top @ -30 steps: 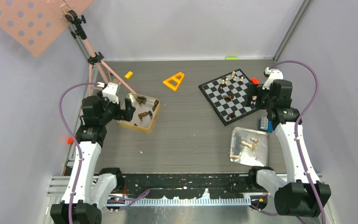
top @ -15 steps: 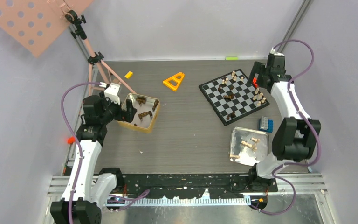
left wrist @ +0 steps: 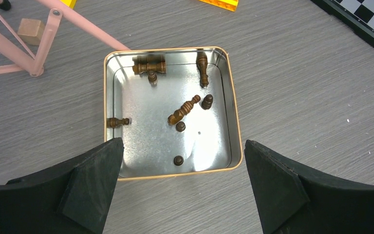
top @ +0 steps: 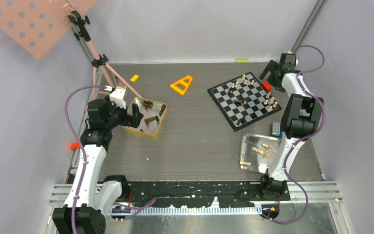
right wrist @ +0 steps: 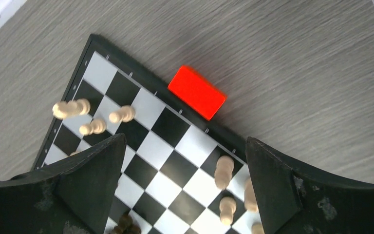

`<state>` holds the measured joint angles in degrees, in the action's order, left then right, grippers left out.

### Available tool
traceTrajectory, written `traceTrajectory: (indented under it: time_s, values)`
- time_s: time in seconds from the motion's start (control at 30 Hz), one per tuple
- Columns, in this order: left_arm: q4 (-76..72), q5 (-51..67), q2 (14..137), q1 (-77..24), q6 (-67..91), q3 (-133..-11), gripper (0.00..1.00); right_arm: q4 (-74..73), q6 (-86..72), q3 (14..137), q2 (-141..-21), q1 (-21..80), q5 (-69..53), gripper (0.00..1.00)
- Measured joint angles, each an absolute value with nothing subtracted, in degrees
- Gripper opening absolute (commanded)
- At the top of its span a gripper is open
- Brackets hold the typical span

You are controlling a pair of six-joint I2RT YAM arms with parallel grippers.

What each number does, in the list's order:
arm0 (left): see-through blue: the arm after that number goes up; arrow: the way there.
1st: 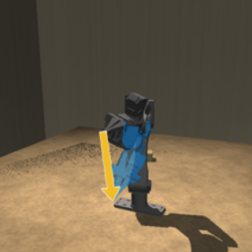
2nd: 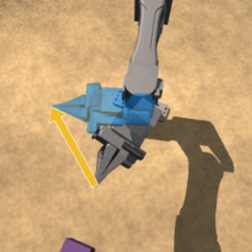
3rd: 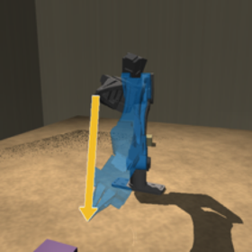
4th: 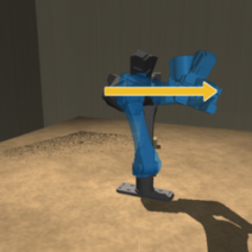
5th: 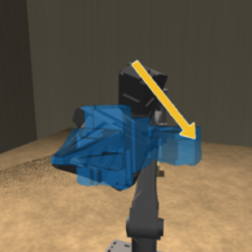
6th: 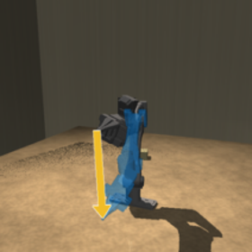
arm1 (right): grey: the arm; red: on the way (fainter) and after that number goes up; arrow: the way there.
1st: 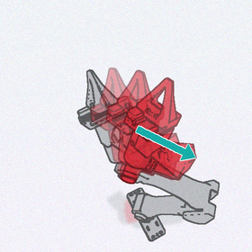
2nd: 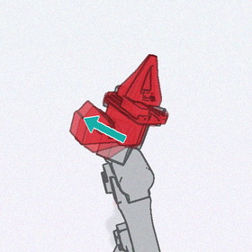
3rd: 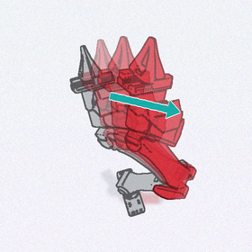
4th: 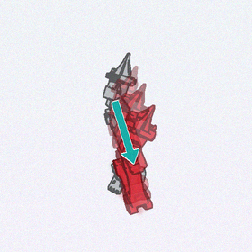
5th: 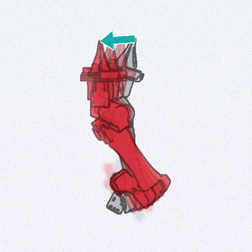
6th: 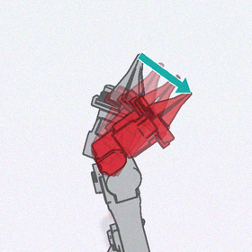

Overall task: Set up the chess pieces on the board
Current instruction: Move the chessboard to the center of the board.

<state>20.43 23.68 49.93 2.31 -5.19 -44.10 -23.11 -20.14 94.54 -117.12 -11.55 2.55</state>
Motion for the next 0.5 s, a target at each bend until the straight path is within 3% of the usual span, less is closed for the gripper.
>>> traceTrajectory:
  time_s: [0.5]
  values:
    - [20.43, 23.66, 52.03, 2.31, -5.32, -43.86, 0.98, -20.95, -27.99, 100.44, -126.61, -15.49, -4.01, 0.97]
